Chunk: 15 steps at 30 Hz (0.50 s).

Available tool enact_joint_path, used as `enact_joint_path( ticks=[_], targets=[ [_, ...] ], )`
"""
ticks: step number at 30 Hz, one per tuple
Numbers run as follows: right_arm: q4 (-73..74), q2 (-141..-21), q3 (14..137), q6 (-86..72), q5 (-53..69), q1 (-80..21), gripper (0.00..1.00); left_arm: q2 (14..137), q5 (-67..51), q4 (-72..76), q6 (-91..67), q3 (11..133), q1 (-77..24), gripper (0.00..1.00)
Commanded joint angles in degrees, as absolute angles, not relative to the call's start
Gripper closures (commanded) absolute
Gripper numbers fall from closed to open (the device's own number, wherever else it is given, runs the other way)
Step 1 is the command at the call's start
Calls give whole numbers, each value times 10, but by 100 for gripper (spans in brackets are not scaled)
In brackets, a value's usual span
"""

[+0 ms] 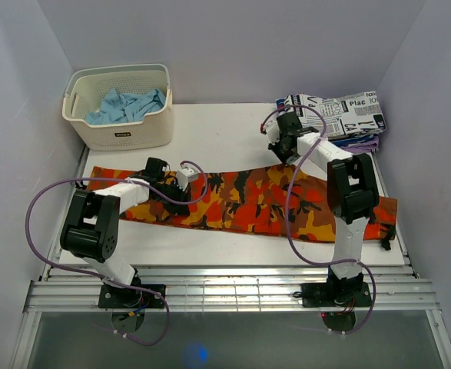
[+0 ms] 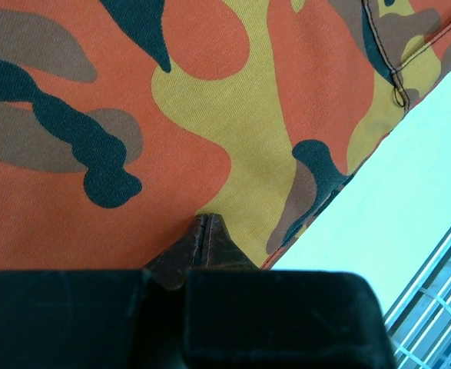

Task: Fold and stack the trousers
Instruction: Fold the trousers

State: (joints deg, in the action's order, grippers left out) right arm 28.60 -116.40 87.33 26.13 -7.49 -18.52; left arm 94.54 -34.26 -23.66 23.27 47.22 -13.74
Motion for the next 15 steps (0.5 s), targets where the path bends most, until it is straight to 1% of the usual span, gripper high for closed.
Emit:
enact_joint_path(
  ticks=[1,2,3,4,5,6,7,8,10,11,14,15],
  targets=[
    [283,-1180,934,256,-69,-178,69,1006,-233,-283,250,417,-147,100],
    [312,-1180,963,251,-60,-178,50,992,-231,-282,246,420,-145,98],
    [333,-1171,979,249,-56,-178,42,982,-228,-284,235,424,-143,94],
    [351,-1162,990,250,-56,-178,31,972,-230,-286,230,431,-141,80],
    [371,-1149,997,252,-53,-177,17,948,-236,-295,225,450,-137,70],
    [383,-1120,998,258,-48,-176,13,933,-245,-299,222,460,-128,59],
    [395,-1104,996,269,-41,-171,10,917,-269,-300,216,469,-123,19],
    [408,-1089,992,274,-24,-167,5,898,-284,-292,212,482,-118,2],
    [460,-1047,975,286,-6,-154,2,849,-296,-270,184,488,-100,2],
    [477,-1035,963,292,36,-147,2,839,-299,-247,143,490,-96,2],
    [533,-992,884,311,63,-117,2,841,-340,-250,100,515,-65,2],
    [544,-971,861,315,69,-92,2,849,-353,-252,91,527,-39,2]
  ],
)
